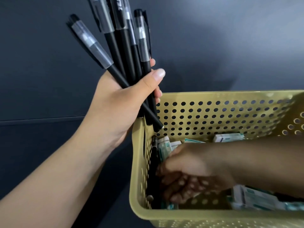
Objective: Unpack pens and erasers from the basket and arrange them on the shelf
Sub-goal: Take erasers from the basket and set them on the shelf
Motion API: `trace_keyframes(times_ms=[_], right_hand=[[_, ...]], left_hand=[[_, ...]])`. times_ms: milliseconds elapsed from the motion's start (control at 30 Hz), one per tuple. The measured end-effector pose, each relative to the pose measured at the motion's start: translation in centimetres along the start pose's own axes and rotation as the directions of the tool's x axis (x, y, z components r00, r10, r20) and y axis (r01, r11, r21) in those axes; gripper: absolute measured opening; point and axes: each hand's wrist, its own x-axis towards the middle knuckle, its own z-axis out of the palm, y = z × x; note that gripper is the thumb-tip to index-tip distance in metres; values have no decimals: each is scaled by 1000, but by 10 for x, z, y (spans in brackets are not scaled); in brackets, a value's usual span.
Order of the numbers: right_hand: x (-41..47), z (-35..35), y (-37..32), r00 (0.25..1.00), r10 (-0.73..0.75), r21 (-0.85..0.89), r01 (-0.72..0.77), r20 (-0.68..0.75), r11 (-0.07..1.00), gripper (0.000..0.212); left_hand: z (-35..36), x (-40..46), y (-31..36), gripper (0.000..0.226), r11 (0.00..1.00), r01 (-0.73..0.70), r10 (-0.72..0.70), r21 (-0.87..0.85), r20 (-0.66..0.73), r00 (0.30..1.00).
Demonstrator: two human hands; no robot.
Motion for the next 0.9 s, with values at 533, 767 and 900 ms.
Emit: trace_keyframes(times_ms=[533,767,900], right_hand=[[1,-6,-4,996,-55,-174,41,-74,984,20],[-30,-25,-32,976,-191,-393,135,-106,910,21],[-64,-32,-55,895,-407,-453,290,-184,843,16]], left_hand=[[0,1,1,12,999,30,-30,-31,16,999],[-2,1,6,23,976,149,-151,-161,-3,988],[-1,2,12,9,937,219,-238,-271,-39,970]])
